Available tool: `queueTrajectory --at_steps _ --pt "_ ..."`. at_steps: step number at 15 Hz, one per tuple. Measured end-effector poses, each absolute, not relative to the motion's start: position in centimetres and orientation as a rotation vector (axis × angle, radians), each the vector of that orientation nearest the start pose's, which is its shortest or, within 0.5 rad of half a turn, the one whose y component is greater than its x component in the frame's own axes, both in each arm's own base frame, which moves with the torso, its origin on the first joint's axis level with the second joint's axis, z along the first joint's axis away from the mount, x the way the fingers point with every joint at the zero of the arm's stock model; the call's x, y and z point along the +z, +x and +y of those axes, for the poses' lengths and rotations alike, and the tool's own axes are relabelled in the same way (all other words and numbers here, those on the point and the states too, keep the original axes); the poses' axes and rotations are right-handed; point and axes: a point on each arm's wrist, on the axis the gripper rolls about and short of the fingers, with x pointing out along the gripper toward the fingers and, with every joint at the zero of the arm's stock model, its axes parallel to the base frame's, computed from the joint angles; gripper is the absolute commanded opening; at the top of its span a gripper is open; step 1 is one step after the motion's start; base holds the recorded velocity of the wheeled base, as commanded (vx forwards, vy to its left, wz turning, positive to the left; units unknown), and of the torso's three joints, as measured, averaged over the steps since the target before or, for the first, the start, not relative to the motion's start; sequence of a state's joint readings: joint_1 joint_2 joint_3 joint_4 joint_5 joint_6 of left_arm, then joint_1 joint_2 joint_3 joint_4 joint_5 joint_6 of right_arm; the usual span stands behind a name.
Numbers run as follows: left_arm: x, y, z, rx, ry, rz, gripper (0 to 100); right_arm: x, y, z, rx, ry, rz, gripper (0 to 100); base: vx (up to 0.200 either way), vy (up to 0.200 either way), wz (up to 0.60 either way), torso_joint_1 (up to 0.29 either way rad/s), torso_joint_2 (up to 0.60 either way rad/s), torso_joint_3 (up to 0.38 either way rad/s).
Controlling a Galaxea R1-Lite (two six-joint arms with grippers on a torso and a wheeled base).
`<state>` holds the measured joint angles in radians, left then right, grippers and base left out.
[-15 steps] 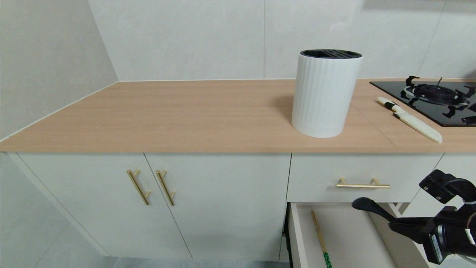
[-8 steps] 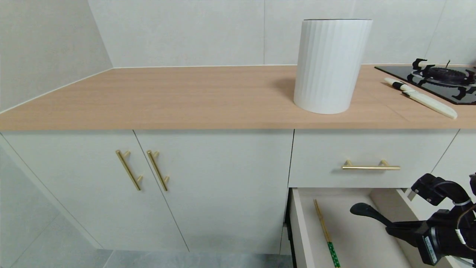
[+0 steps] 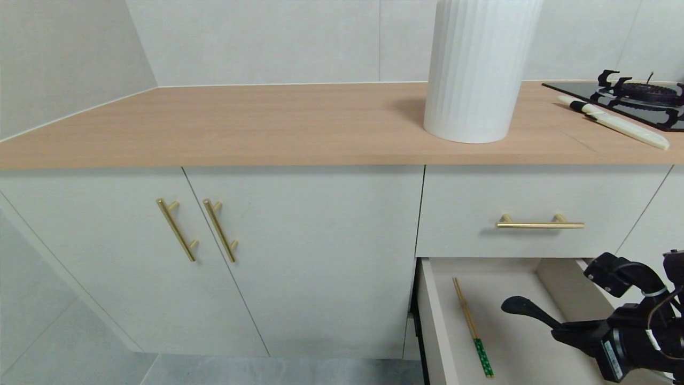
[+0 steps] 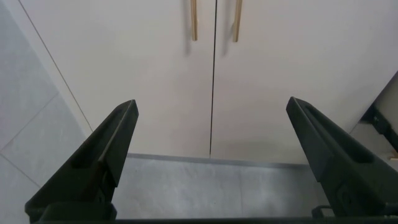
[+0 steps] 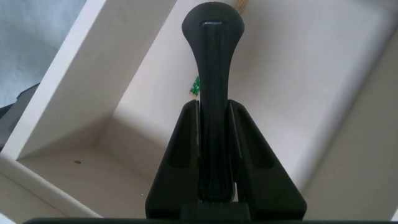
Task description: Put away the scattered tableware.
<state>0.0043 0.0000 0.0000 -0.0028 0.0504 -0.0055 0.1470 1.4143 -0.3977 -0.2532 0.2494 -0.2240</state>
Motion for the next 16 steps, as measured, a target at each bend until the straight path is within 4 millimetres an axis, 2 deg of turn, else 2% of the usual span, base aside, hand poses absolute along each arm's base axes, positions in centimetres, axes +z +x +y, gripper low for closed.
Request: queueTrajectory --at_steps 3,6,12,16 --pt "7.6 -2.3 0.1 0.054 -0.006 -0.003 100 11.5 18.5 3.3 0.452 -0.169 0.720 0 0.000 0.000 0.00 0.000 0.00 0.000" --pt "7.6 -2.3 0.1 0.055 -0.006 -0.003 100 10.2 20.4 3.3 0.329 -0.169 0.759 0 0.000 0.000 0.00 0.000 0.00 0.000" --pt "7.6 -2.3 0.1 0.054 -0.006 -0.003 100 4.9 26.1 3.8 0.106 -0.057 0.810 0 0.000 0.000 0.00 0.000 0.00 0.000" --pt "7.6 -2.3 0.1 0.054 -0.006 -0.002 100 0.4 28.4 3.9 -0.016 -0.070 0.790 0 0.000 0.000 0.00 0.000 0.00 0.000"
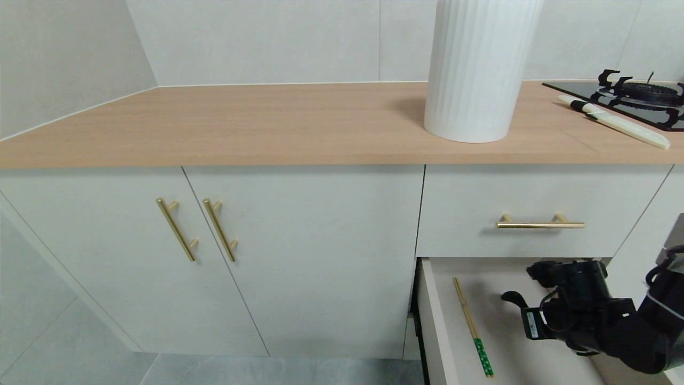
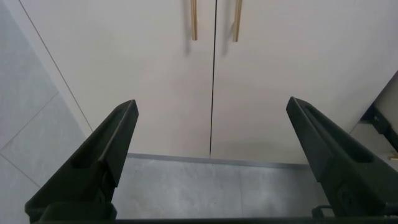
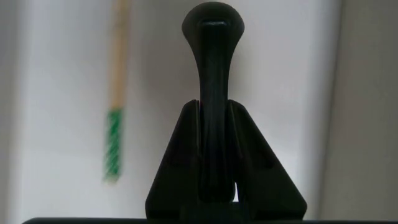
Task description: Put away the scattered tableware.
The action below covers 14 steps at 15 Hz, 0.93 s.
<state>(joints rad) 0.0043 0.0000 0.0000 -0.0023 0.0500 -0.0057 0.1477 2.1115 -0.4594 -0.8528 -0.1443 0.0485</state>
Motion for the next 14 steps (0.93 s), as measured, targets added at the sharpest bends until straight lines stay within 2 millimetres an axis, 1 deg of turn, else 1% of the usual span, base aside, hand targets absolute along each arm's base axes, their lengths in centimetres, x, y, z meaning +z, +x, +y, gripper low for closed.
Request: queueTrajectory --at_steps 2,5,7,10,11,14 --pt "7.6 -2.3 0.1 0.055 -0.006 -0.003 100 -1.5 28.6 3.9 -0.029 -0.077 0.826 0 0.000 0.000 0.00 0.000 0.00 0.000" --pt "7.6 -2.3 0.1 0.054 -0.006 -0.002 100 -3.0 29.0 3.7 -0.060 -0.087 0.828 0 0.000 0.000 0.00 0.000 0.00 0.000" --pt "7.6 -2.3 0.1 0.055 -0.006 -0.002 100 -3.6 29.0 3.5 -0.067 -0.087 0.836 0 0.000 0.000 0.00 0.000 0.00 0.000" --pt "7.6 -2.3 0.1 0.055 -0.006 -0.002 100 -3.9 29.0 3.4 -0.071 -0.086 0.839 0 0.000 0.000 0.00 0.000 0.00 0.000" --pt "7.6 -2.3 0.1 0.055 -0.006 -0.003 100 -4.0 29.0 3.4 -0.071 -0.086 0.837 100 0.000 0.000 0.00 0.000 0.00 0.000" --pt "7.6 -2.3 0.1 0.055 -0.006 -0.003 100 -4.0 29.0 3.4 -0.072 -0.084 0.831 100 0.000 0.000 0.00 0.000 0.00 0.000"
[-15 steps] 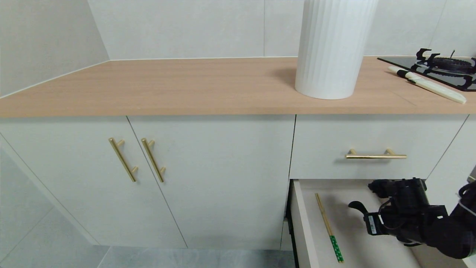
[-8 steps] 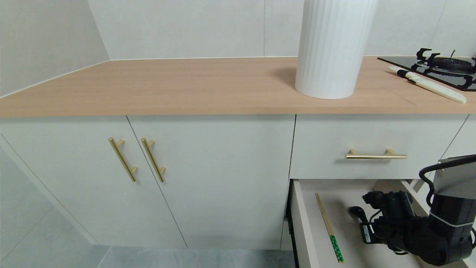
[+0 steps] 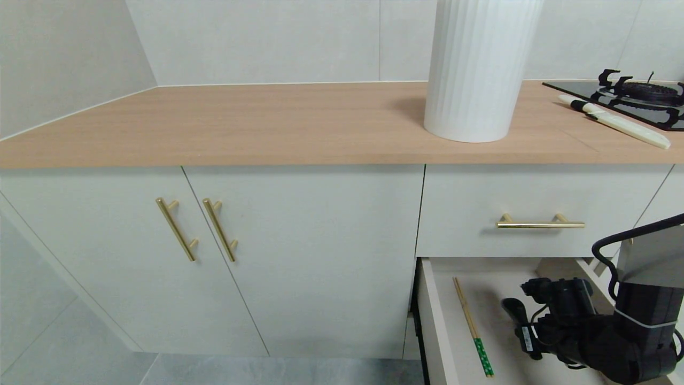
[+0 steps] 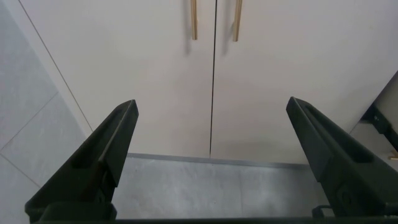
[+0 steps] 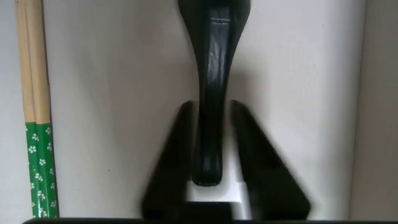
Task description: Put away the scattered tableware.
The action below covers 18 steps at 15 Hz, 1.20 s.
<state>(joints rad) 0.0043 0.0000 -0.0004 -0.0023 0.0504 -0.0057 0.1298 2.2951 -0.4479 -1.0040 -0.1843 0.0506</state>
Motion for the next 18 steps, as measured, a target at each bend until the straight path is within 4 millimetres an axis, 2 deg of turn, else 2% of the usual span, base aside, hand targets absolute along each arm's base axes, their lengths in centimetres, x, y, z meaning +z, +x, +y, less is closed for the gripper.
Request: queueTrajectory --at_steps 5,7,12,18 --pt "7.6 -2.3 0.1 0.054 -0.006 -0.003 100 -3.5 28.9 3.4 -0.072 -0.082 0.818 100 0.000 0.000 0.00 0.000 0.00 0.000" --pt "7.6 -2.3 0.1 0.054 -0.006 -0.003 100 -2.6 28.7 3.3 -0.069 -0.078 0.799 100 0.000 0.000 0.00 0.000 0.00 0.000" --pt "7.6 -2.3 0.1 0.054 -0.006 -0.003 100 3.7 26.1 3.1 -0.051 -0.064 0.780 100 0.000 0.000 0.00 0.000 0.00 0.000" --pt "7.6 -2.3 0.1 0.054 -0.006 -0.002 100 10.6 20.0 2.7 0.052 0.011 0.852 100 0.000 0.000 0.00 0.000 0.00 0.000"
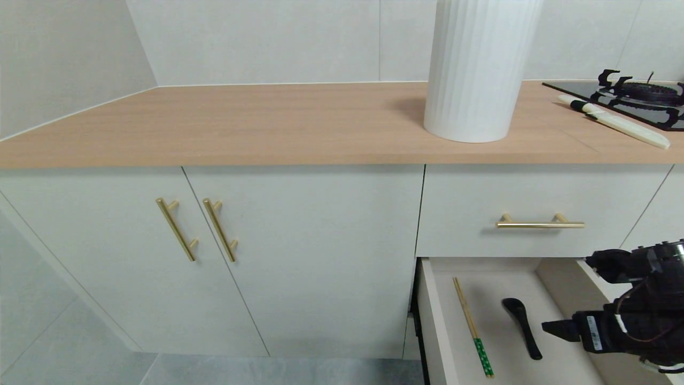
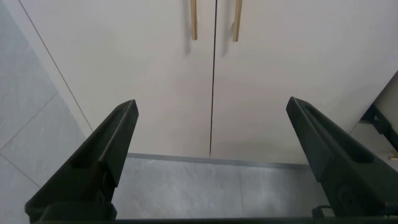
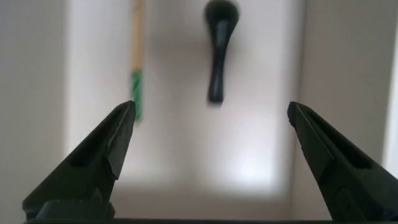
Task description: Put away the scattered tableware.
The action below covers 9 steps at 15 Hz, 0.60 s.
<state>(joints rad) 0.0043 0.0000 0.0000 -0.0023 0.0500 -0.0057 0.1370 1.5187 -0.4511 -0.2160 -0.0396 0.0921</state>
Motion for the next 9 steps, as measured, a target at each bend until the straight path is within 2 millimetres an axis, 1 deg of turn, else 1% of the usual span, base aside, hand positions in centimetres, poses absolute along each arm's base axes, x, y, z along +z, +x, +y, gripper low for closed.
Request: queueTrajectory --at_steps 2,3,5,7,9 --pt "7.6 -2.3 0.1 0.055 -0.006 -0.003 100 12.4 17.7 2.6 0.081 0.015 0.919 100 0.000 0.000 0.00 0.000 0.00 0.000" --pt "7.6 -2.3 0.1 0.055 -0.002 -0.003 100 13.6 17.0 2.5 0.091 0.018 0.918 100 0.000 0.000 0.00 0.000 0.00 0.000" --pt "7.6 -2.3 0.1 0.054 -0.005 -0.003 100 15.4 16.0 2.5 0.116 0.028 0.861 100 0.000 0.000 0.00 0.000 0.00 0.000" --pt "7.6 -2.3 0.1 0.055 -0.006 -0.003 100 16.2 15.5 2.5 0.122 0.032 0.820 100 0.000 0.000 0.00 0.000 0.00 0.000" --pt "7.6 -2.3 0.1 0.055 -0.006 -0.003 100 16.5 15.0 2.4 0.126 0.030 0.816 100 0.000 0.000 0.00 0.000 0.00 0.000"
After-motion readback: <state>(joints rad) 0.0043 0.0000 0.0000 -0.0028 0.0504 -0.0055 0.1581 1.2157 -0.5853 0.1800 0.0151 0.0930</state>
